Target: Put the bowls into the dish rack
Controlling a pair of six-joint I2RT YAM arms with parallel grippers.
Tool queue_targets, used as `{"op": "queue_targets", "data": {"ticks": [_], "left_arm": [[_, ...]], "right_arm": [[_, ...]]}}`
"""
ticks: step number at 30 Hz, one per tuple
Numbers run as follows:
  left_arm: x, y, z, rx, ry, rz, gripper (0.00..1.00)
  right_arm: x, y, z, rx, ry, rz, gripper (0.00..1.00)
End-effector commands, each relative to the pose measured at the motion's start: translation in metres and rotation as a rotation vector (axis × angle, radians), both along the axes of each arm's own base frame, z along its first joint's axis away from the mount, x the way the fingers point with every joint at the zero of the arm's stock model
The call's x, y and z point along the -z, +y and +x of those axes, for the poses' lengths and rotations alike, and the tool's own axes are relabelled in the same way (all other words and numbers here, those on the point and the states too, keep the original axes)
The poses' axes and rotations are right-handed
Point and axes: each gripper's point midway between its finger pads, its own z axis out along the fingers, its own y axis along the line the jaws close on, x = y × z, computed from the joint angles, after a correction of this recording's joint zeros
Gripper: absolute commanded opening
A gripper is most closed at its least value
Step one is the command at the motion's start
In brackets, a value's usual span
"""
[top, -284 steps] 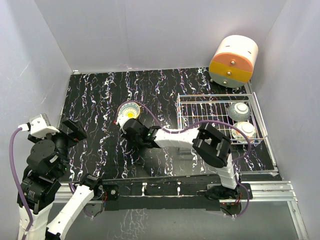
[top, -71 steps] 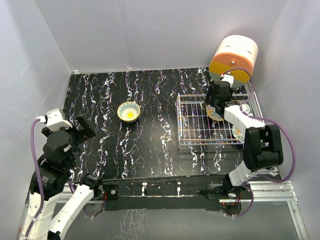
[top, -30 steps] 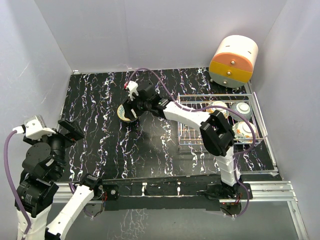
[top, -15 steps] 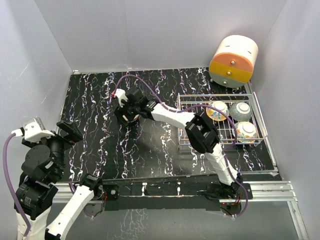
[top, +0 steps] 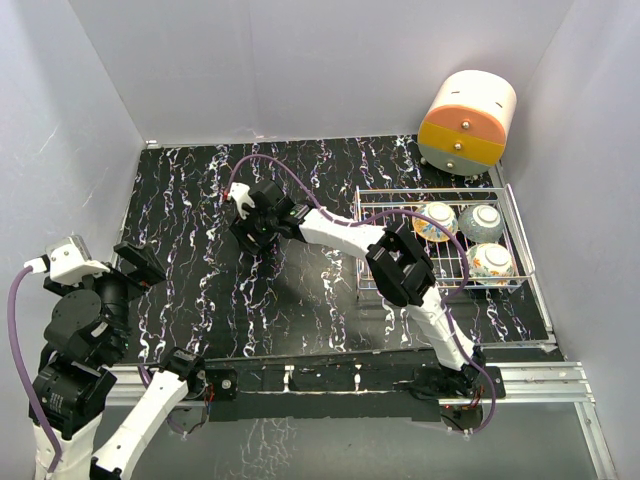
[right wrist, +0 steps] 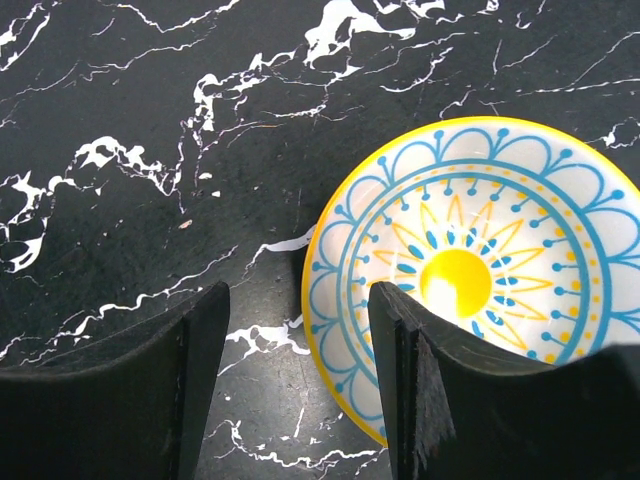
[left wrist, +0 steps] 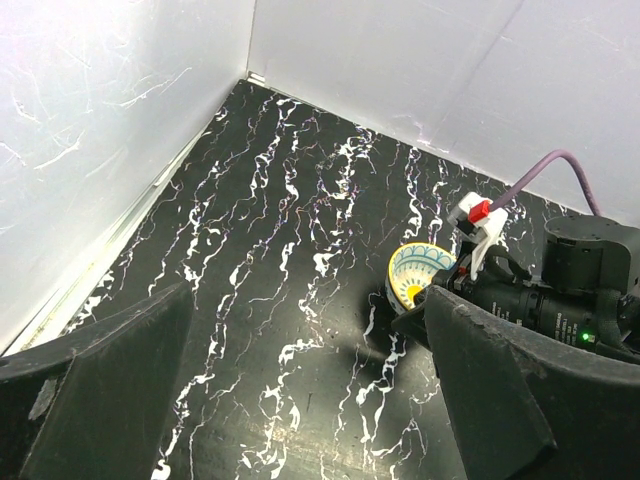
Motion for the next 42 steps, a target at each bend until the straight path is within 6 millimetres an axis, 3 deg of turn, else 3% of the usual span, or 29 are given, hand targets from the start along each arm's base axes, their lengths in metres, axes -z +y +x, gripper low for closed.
{"op": "queue_targets", "data": {"ticks": [1,15,35,39,42], "left_arm": [[0.003,0.003,-0.001,-0.011,0.010,0.024,0.97],[0.006,0.005,-0.002,-0.019,0.015,0.032,0.97],[0.008,0.010,-0.007,-0.036,0.014,0.034,0.97],[0.008,0.009,-0.006,-0.034,0.014,0.033,0.97],[0.009,0.009,-0.005,-0.032,0.018,0.034,0.97]], "right_arm": [[-0.021,0.011,0.015,0.015,-0.071,0.041,0.59],[-0.020,0.009,0.025,0.056,-0.092,0.034,0.44],[-0.068,0.006,0.024,0.057,-0.076,0.168,0.28],[-0.074,0.001,0.027,0.065,-0.070,0.193,0.17],[-0.073,-0.003,0.029,0.078,-0.069,0.187,0.14]]}}
